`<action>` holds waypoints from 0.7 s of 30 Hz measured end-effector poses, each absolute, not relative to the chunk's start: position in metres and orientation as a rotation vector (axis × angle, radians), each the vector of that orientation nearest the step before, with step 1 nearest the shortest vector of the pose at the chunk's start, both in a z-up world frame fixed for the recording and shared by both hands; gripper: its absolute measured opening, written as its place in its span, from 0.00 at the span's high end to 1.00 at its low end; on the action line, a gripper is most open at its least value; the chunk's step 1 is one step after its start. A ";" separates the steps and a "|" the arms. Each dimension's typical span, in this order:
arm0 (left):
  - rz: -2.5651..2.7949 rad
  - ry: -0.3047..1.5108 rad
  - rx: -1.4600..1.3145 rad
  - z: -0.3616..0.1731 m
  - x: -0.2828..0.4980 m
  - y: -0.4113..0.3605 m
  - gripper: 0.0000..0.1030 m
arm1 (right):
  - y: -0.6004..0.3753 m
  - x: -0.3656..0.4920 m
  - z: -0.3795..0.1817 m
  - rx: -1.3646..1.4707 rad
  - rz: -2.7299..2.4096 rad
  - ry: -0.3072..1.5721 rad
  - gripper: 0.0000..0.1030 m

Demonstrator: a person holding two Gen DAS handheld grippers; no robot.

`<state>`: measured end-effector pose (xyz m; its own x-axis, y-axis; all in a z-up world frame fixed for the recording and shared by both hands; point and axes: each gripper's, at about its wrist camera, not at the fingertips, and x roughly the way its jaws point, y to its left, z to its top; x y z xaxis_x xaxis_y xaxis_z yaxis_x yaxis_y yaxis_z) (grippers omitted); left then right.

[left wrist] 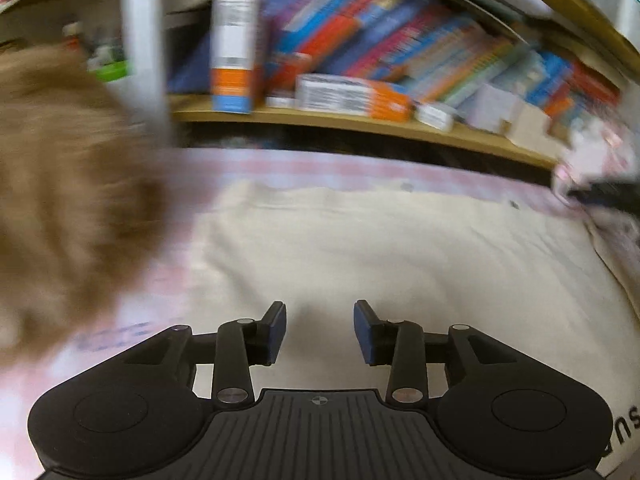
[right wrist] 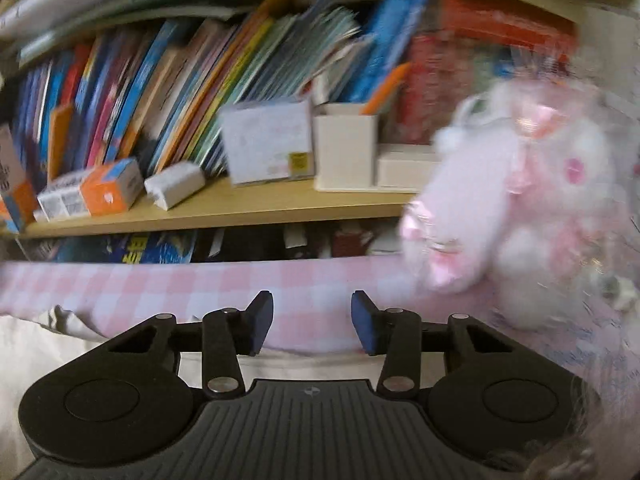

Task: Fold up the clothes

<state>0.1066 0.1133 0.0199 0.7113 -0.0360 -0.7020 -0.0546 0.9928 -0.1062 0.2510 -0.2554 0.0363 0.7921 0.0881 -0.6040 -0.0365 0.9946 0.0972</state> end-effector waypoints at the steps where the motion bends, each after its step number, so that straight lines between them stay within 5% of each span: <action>1: 0.032 0.773 -0.142 0.022 0.102 0.123 0.64 | -0.262 0.240 0.037 0.089 0.069 0.658 0.59; 21: 0.149 0.792 -0.420 -0.007 0.132 0.196 0.66 | -0.320 0.090 0.009 0.206 -0.020 0.847 0.64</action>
<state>0.1323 0.1956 -0.0066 0.6968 -0.0262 -0.7168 -0.2845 0.9073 -0.3097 0.0900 -0.3195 0.0092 0.6635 0.0643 -0.7454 0.0991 0.9800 0.1728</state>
